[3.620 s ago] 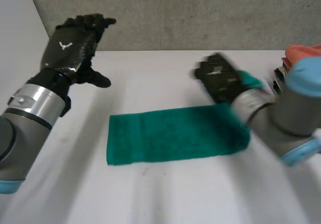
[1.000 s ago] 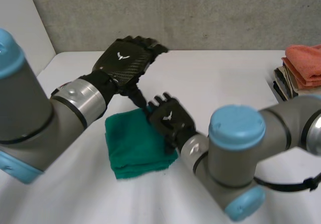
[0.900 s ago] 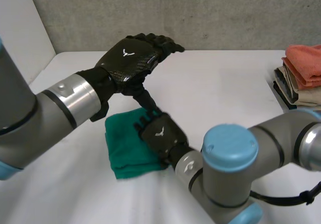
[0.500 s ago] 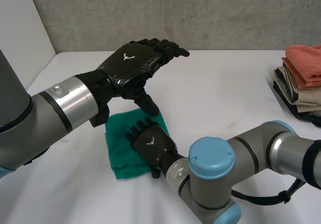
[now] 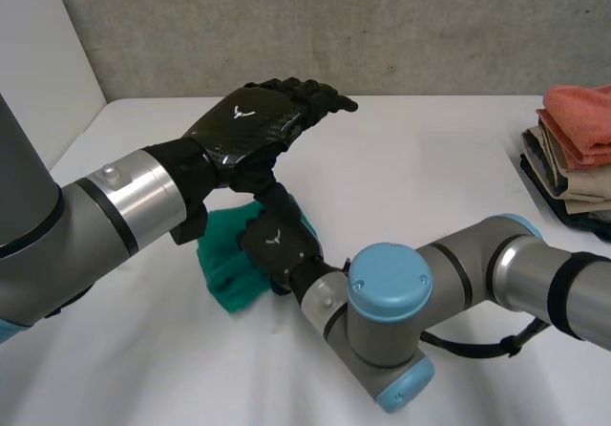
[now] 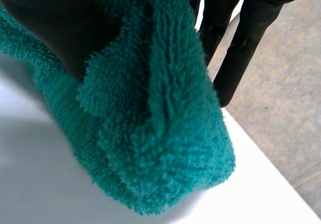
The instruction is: Fold the laundry.
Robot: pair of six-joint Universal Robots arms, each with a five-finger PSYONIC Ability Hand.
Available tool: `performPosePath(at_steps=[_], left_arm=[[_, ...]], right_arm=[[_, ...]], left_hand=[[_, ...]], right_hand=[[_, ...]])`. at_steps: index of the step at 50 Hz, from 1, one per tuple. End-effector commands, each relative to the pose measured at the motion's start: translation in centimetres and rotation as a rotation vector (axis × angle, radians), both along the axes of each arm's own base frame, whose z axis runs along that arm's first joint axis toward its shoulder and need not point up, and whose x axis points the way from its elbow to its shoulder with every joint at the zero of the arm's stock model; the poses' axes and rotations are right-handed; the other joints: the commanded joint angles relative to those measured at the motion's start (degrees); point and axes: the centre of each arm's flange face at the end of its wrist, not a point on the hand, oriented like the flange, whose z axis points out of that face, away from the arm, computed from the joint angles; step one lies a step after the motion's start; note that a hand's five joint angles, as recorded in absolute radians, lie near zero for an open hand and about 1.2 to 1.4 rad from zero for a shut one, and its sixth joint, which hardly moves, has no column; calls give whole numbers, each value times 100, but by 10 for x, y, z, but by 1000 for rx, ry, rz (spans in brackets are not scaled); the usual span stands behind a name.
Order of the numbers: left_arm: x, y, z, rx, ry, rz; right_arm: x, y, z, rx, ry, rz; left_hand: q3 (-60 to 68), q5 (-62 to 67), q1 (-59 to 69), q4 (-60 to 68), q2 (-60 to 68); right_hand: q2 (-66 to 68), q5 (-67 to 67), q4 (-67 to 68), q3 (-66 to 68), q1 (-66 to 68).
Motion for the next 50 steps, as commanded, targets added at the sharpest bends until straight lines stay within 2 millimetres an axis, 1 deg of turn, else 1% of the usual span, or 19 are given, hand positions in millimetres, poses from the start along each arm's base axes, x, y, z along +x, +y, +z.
performPosePath(at_steps=[1,7,10,14,18,19,21,22,25,26,28,30,35,36,39,40,44,48,50], left_arm=[[3,-1,2,-3,2,10],[7,-3,8,-14,16,46],[11,-4,15,-26,35,72],[12,-5,19,-34,57,93],[14,-3,21,-41,79,103],[14,-2,21,-43,82,103],[13,0,21,-49,90,98],[13,0,20,-49,90,98],[13,3,19,-47,89,93],[13,3,19,-46,89,92],[12,5,18,-43,87,89],[12,5,17,-41,87,87],[10,5,13,-29,80,82],[9,5,12,-26,79,80],[8,6,7,-13,71,76],[8,6,5,-9,69,76],[7,3,-3,9,60,77],[4,7,-3,10,60,65],[0,12,-2,7,62,45]], right_arm=[[5,-24,47,-91,-132,-37],[-22,-74,118,-205,-277,-146],[-35,-93,138,-253,-309,-190],[-70,-133,178,-358,-366,-289],[-121,-174,233,-538,-473,-394],[-146,-190,250,-596,-516,-425],[-173,-207,260,-632,-537,-447],[-198,-220,267,-657,-545,-456],[-236,-237,273,-669,-539,-478],[-261,-248,271,-657,-534,-495],[-285,-258,263,-630,-524,-511],[-319,-275,241,-570,-508,-538],[-367,-304,170,-434,-432,-575],[-385,-309,148,-401,-403,-586],[-416,-312,112,-335,-364,-610],[-429,-309,89,-280,-339,-609],[-441,-296,51,-188,-272,-548],[-447,-285,46,-176,-218,-519],[-448,-281,53,-173,-218,-533]], left_hand=[[263,213,388,323,298],[280,230,405,340,315],[280,230,405,340,315],[280,230,405,340,315],[280,230,405,340,315],[280,230,405,340,315],[263,213,388,323,298],[263,213,388,323,298],[263,213,388,323,298],[263,213,388,323,298],[263,213,388,323,298],[263,213,388,323,298],[263,213,388,323,298],[263,213,388,323,298],[280,230,404,339,315],[263,213,388,323,299],[280,230,405,340,315],[280,230,405,340,315],[263,213,388,323,298]], right_hand=[[1340,1639,1178,1299,1880],[1340,1639,1178,1299,1880],[1340,1639,1178,1299,1880],[1340,1639,1178,1299,1880],[1340,1639,1178,1299,1880],[1340,1639,1178,1299,1880],[1340,1639,1178,1299,1880],[1340,1639,1178,1299,1880],[1340,1639,1178,1299,1880],[1340,1639,1178,1299,1880],[1340,1639,1178,1299,1880],[1340,1639,1178,1299,1880],[1340,1639,1178,1299,1880],[1340,1639,1178,1299,1880],[1340,1639,1178,1299,1880],[1340,1639,1178,1299,1880],[1340,1639,1178,1299,1880],[1340,1639,1178,1299,1880],[-1160,-862,-1323,-1201,-621]])
